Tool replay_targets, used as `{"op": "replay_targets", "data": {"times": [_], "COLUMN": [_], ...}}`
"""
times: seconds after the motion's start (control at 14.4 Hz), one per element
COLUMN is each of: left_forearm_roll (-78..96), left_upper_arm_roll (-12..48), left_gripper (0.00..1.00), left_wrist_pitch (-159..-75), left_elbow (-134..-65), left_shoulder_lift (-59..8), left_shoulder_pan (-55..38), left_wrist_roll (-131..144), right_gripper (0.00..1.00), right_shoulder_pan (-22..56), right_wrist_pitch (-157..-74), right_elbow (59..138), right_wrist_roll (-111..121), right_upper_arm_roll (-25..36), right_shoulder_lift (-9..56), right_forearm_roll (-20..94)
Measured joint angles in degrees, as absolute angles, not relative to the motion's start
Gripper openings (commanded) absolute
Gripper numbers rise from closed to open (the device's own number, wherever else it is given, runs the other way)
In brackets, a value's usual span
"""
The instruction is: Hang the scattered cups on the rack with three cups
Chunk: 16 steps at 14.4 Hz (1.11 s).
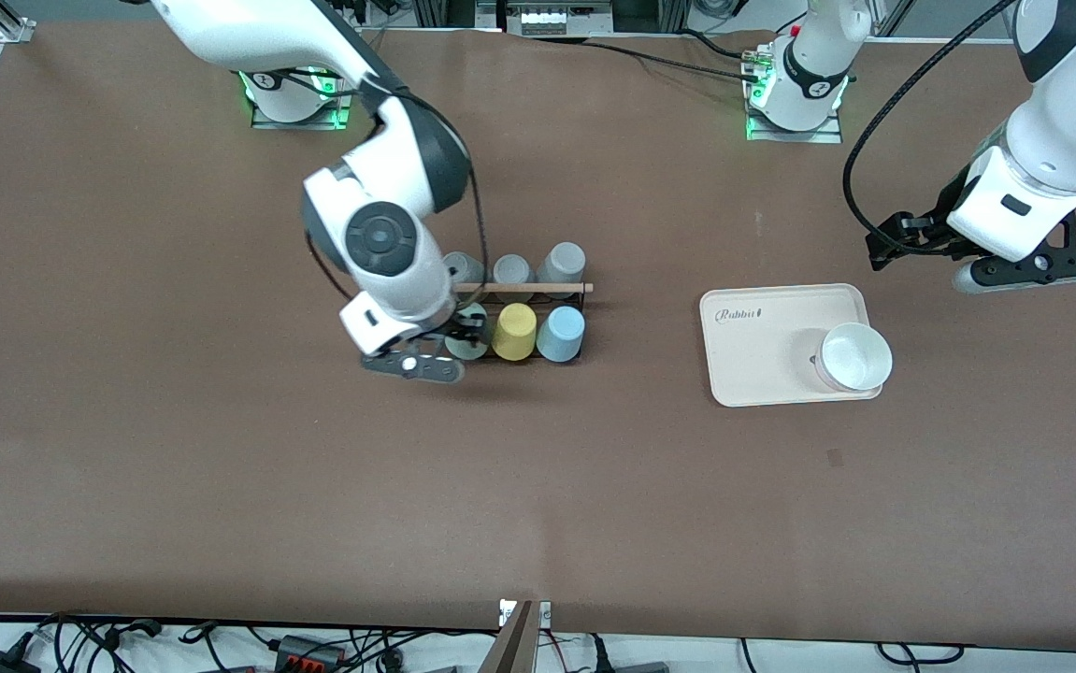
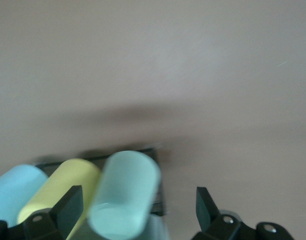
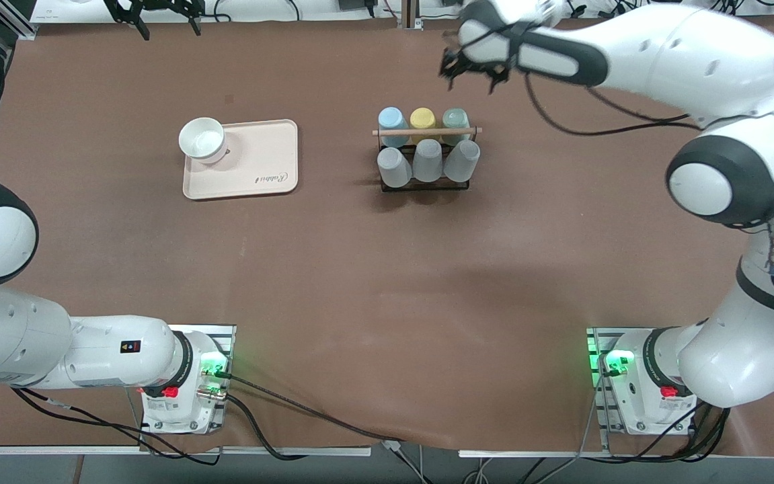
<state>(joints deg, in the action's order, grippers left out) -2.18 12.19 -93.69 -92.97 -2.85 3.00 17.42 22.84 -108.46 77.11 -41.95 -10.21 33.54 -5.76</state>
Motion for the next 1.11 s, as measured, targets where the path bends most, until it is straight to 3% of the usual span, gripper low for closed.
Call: {"op": "replay_targets", "data": {"times": [0.42,0.76,1.11], "left_forearm_roll": [-2.2,-2.1,-2.1], "left_upper_arm_roll": [12.2,12.2,12.3], "left_gripper": [1.0,1.0,1.0], "left_wrist_pitch": [-93.6,-93.6,-93.6], "left_elbow": [-92.9,-92.9,-92.9], "left_shoulder_lift": [-2.8,-2.7,-2.7], "left_shoulder_pan": [3.0,3.0,2.9], "left_wrist_roll": [17.4,17.4,17.3], "right_gripper": [1.0,1.0,1.0], "right_shoulder_pan": [8.9,2.7,-0.3], "right_wrist_pitch": [-100.8,-94.4,-94.1], "right_elbow": [76.4,76.6,80.9], "right_wrist_roll": [-33.8,-25.4,-21.9], "right_upper_arm_roll": [-9.9,-9.9,-9.9], "right_shoulder_lift": [23.8,19.2,13.8], "right_forearm_roll": [-4.9,-4.6,-2.1]}}
